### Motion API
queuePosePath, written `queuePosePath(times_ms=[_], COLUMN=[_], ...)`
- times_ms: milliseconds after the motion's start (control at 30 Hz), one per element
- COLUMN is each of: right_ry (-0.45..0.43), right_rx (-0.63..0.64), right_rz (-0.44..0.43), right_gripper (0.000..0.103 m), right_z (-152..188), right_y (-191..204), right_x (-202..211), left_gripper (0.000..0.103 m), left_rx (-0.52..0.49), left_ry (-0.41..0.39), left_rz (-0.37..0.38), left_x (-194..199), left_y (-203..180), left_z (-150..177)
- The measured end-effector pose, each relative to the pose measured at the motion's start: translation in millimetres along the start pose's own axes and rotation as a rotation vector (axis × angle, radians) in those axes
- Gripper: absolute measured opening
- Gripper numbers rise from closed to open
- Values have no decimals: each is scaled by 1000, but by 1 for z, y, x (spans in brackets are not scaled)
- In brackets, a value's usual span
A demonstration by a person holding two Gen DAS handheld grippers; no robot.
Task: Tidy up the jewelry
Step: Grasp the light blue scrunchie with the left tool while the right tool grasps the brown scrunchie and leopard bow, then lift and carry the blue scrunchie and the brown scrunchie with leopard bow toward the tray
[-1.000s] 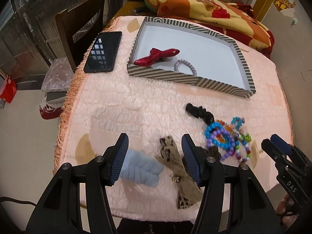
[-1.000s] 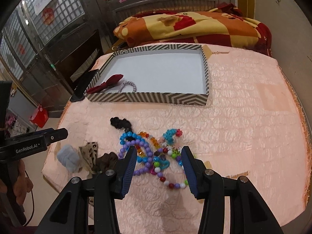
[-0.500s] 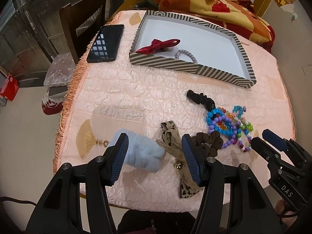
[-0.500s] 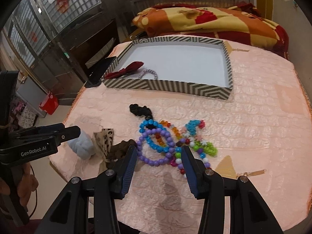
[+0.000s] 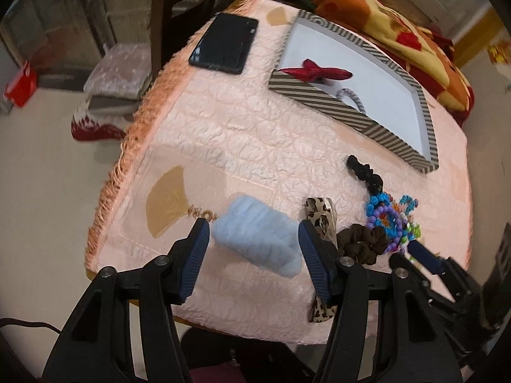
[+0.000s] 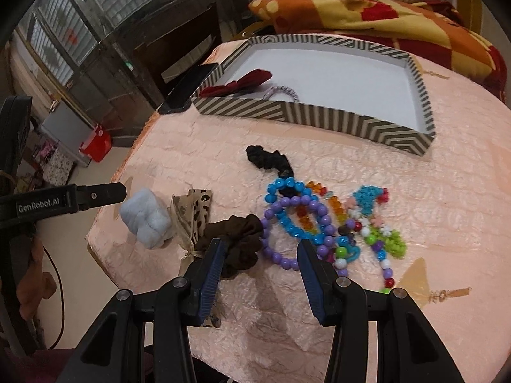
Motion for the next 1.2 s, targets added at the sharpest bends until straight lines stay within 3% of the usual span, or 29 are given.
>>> queuePosePath(times_ms=[333,833,900,1000,1100,1200], right_ry=[29,68,65,48,16,-29], right_rx=[22,24,25,46,62,62], right_rz=[-22,-15,-38,-44,-60,-83], right_gripper=[52,51,34,22,16,15], right_z=[-7,-12,-11,-11,-12,-15], right_y=[8,6,7,11,15,19], right_x=[-15,-42,-44,-40,-29,-10], left_gripper=[67,66,57,35,24,22], left_rx=[130,142,131,99,51,5], left_ry=[70,150,143,128,111,95], left_rz=[129,87,88,70,53,55], left_x=[-17,-60,-61,-58,-53,-44], left_y=[8,5,6,3,0,-3], left_z=[10,4,3,2,0,-3])
Point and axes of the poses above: each gripper's, at about its wrist camera, not at the fingertips, and x roughly against the way its jaws point, y to its left, z to its underside, the point moved 5 cm from there along -x, roughly the way its jaws point, and after that the axes turned 12 degrees about y, right-handed, at the moved point
